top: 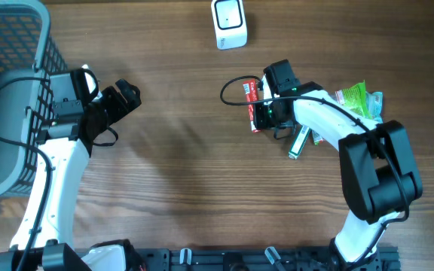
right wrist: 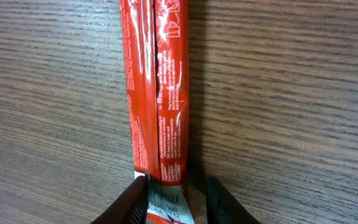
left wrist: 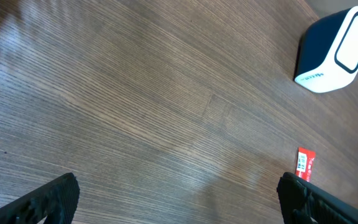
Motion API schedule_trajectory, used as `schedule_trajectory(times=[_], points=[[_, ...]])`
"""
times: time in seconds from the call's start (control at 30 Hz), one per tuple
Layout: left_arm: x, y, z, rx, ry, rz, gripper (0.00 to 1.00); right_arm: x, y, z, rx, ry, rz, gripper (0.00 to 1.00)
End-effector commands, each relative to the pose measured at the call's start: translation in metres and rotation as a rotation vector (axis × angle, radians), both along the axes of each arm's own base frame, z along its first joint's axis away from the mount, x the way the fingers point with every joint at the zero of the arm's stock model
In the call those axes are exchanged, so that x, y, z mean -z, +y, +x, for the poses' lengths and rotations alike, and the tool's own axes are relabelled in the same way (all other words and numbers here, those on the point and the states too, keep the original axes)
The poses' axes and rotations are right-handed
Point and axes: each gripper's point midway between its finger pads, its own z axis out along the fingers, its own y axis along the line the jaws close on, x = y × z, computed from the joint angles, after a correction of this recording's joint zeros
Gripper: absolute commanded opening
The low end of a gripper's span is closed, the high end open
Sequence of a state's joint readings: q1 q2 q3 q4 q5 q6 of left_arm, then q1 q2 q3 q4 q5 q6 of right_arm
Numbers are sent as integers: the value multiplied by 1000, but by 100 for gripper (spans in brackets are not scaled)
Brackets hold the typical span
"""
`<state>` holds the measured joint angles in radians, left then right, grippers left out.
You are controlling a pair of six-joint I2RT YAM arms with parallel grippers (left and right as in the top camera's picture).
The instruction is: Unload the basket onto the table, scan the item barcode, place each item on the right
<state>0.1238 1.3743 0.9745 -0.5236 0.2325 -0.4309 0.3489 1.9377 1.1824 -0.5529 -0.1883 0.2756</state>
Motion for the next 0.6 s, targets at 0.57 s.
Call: schedule_trajectory(times=[0.57], points=[[1,1,1,4,0,4,100,-105,1,-30,-264,-127,127,4]])
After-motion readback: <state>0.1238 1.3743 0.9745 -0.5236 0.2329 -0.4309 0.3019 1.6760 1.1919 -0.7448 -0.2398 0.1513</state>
